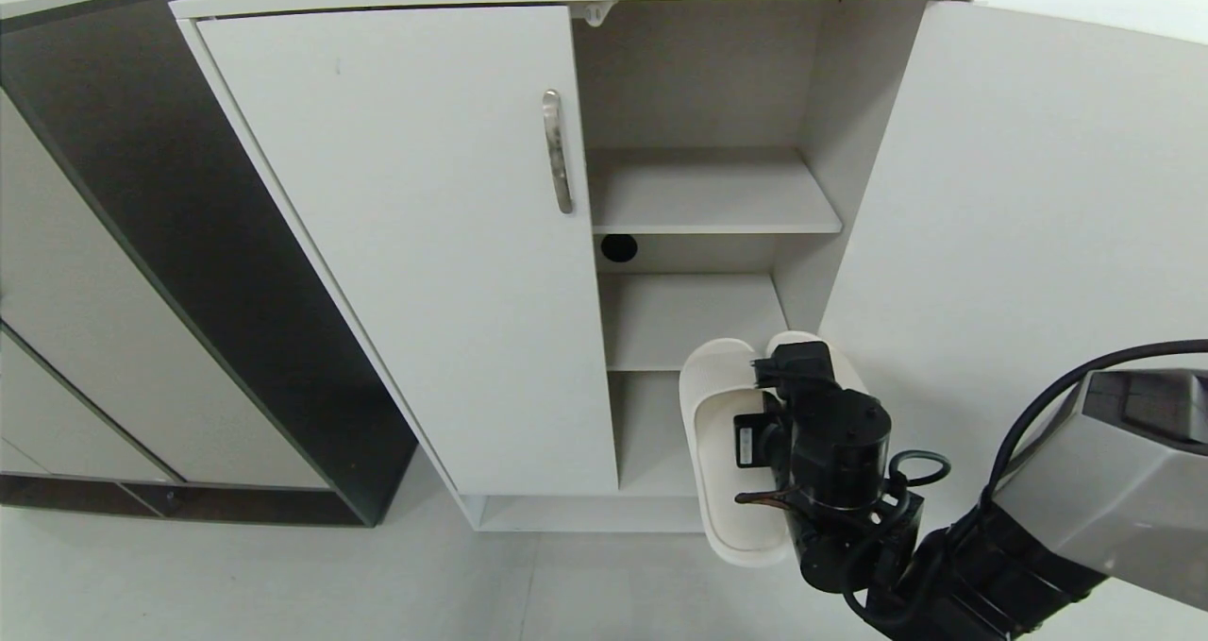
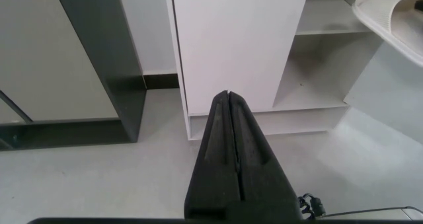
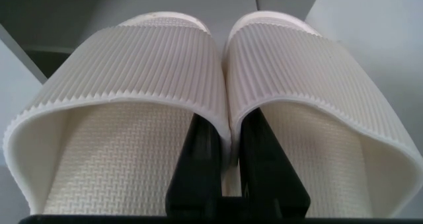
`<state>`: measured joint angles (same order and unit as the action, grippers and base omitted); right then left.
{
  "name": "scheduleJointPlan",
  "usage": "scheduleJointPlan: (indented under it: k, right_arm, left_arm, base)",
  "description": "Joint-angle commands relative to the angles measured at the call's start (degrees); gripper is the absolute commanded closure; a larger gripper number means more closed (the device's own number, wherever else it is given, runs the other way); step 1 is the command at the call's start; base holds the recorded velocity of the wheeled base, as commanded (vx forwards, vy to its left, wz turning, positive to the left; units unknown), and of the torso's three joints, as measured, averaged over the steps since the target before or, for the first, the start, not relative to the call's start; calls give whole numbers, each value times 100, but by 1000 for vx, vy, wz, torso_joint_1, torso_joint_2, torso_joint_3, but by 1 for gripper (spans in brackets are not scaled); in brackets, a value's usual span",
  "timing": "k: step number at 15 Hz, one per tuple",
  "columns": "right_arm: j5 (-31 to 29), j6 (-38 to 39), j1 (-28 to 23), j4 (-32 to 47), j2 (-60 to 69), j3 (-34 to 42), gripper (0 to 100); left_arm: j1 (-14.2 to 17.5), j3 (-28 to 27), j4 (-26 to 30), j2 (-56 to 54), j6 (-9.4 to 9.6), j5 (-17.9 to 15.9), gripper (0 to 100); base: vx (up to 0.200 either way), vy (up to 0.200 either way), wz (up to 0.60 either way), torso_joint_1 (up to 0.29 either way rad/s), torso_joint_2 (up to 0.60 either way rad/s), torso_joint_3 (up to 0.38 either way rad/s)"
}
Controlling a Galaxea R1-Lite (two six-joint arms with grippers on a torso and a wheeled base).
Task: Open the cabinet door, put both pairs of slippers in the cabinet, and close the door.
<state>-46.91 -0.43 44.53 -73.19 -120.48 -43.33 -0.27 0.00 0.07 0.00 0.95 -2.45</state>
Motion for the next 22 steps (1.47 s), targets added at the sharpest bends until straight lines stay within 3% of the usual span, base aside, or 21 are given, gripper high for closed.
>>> scheduleJointPlan:
  k: [1, 5, 12, 19, 22]
  right_arm:
    - [15, -1, 12, -2, 7, 0, 100]
    - [455, 8, 47, 42, -63, -203, 100]
    - [455, 447, 240, 771, -881, -1459, 100]
    - [437, 447, 73, 745, -1127, -1486, 100]
    - [428, 447, 64, 736, -1162, -1495, 100]
  left_arm:
    - [0, 0, 1, 9, 2, -1, 100]
    - [0, 0, 1, 9, 10, -1, 100]
    - [0, 0, 1, 9, 37, -19, 100]
    - [0, 0, 1, 9, 54, -19, 100]
    - [0, 0, 1, 9, 54, -19, 100]
  base:
    - [0, 0, 0, 0, 0, 0]
    - [0, 0, 0, 0, 0, 0]
    - [0, 0, 0, 0, 0, 0]
    - [0, 0, 0, 0, 0, 0]
    - [200, 0, 0, -2, 1, 9]
